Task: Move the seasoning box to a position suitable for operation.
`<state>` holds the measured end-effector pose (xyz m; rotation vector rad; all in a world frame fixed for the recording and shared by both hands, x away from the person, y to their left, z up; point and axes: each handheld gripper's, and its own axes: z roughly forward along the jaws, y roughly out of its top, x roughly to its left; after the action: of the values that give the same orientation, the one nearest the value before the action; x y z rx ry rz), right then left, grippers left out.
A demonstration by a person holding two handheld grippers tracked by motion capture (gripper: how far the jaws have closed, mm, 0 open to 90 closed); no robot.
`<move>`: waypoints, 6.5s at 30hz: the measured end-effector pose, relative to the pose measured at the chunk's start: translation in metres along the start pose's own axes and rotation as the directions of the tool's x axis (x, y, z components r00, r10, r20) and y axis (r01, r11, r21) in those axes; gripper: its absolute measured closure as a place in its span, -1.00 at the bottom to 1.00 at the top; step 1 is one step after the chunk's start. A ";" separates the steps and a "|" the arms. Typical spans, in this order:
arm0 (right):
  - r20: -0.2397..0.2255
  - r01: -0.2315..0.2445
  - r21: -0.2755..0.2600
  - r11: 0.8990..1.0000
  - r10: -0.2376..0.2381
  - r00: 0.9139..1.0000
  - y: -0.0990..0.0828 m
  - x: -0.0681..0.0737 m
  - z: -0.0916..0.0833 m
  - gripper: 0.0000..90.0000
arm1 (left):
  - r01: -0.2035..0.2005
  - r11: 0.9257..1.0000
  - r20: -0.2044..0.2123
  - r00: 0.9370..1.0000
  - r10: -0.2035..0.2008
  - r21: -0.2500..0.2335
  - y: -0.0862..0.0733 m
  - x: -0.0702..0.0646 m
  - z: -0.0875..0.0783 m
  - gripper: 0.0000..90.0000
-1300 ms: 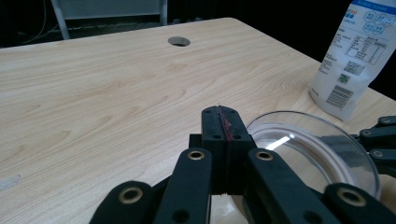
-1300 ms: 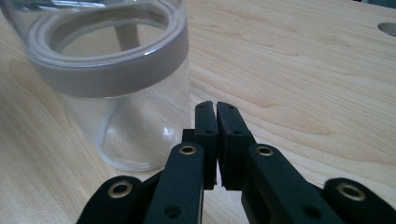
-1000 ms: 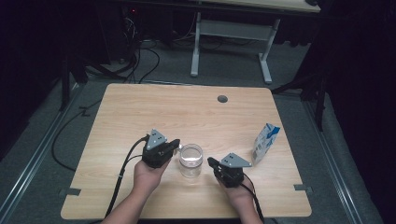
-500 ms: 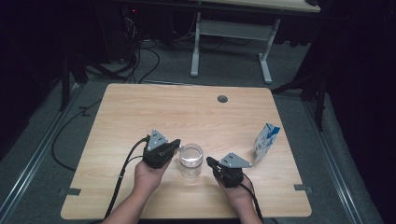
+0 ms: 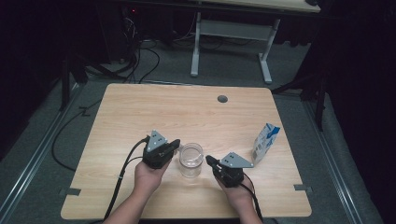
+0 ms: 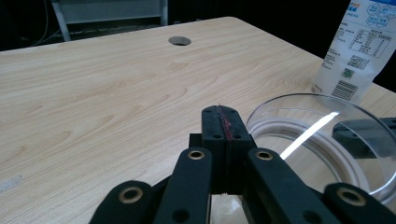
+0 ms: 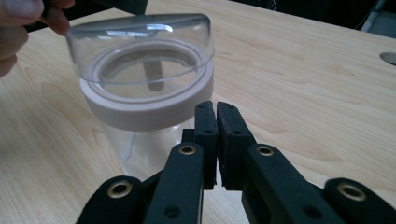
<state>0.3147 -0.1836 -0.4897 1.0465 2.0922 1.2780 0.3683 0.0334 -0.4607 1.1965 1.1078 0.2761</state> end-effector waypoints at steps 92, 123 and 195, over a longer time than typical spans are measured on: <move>-0.079 0.020 -0.072 0.997 -0.025 0.997 0.014 0.019 0.001 1.00 | 0.095 0.995 0.097 0.991 -0.093 -0.012 -0.018 -0.022 -0.044 1.00; -0.003 -0.034 -0.060 0.998 0.034 0.999 0.003 -0.007 -0.012 0.89 | 0.061 0.998 -0.029 0.998 -0.061 0.021 -0.019 0.041 -0.072 0.89; 0.463 -0.205 -0.017 0.979 0.190 0.866 -0.035 -0.117 -0.094 0.71 | 0.021 1.000 -0.028 0.999 -0.021 0.019 -0.021 0.087 -0.093 0.18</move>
<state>0.3051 -0.3370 -0.4775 1.4501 1.6771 0.9583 0.3287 0.1405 -0.5202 1.2003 1.1485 0.2670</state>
